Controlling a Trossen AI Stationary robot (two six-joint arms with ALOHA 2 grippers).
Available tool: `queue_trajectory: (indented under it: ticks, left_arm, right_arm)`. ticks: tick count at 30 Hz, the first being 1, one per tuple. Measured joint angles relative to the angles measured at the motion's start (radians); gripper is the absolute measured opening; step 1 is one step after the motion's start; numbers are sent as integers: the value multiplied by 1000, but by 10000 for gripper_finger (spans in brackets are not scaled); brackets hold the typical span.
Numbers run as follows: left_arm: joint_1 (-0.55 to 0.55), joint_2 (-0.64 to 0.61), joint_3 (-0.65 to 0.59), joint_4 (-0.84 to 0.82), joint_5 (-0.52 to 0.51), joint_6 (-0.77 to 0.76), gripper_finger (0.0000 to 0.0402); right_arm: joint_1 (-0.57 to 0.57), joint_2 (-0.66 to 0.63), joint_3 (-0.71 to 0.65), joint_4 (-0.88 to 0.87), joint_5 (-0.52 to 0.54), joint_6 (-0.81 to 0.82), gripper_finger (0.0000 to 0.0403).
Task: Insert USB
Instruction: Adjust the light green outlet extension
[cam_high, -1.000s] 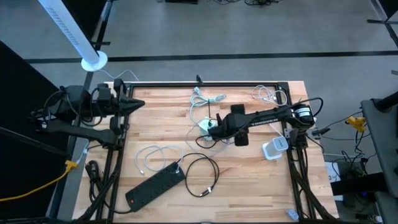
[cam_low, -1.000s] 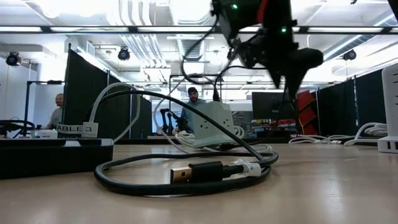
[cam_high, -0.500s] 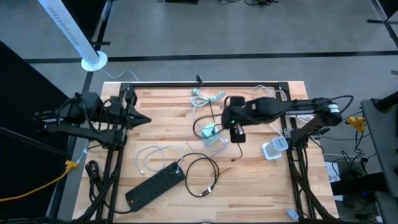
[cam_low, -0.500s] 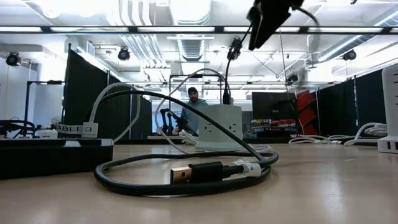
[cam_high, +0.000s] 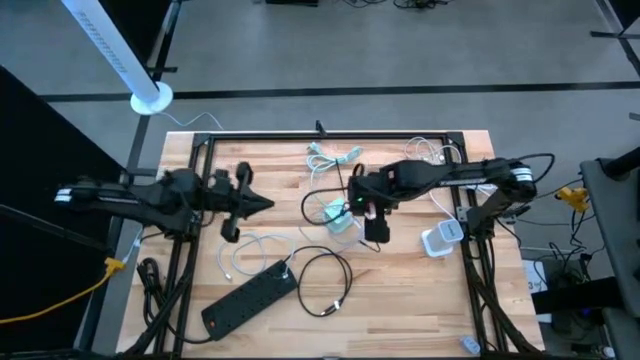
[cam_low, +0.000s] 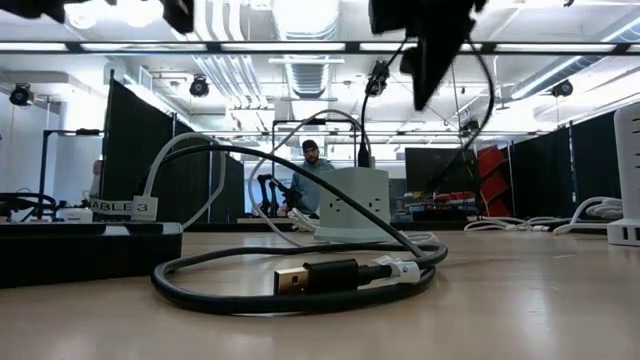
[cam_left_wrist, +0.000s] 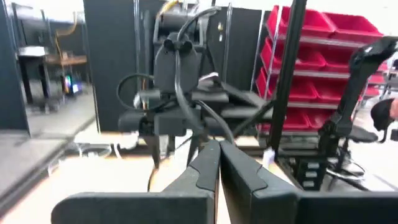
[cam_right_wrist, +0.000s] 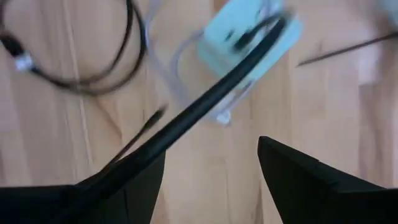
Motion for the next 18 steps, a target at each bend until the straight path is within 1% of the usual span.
queue_trajectory:
  ticks: [3, 6, 9, 14, 16, 18]
  left_arm:
    - [-1, 102, -35, 27, 25, -5, 0]
    - [2, 228, -52, 129, 23, 6, 0]
    - [8, 374, -43, 235, -3, 97, 0]
    - [12, 604, 41, 357, -62, 375, 5]
    - [18, 686, 90, 358, -89, 421, 15]
    - [29, 753, 155, 359, -110, 427, 29]
  right_arm:
    - [0, 50, 0, -73, 35, -36, 255]
    - [0, 60, 0, -80, 50, -54, 260]
    - [3, 56, 8, -50, 50, -85, 265]
    - [3, 25, 41, -42, 41, -105, 270]
    - [3, 8, 43, -40, 25, -106, 272]
    - [3, -4, 43, -39, 23, -106, 274]
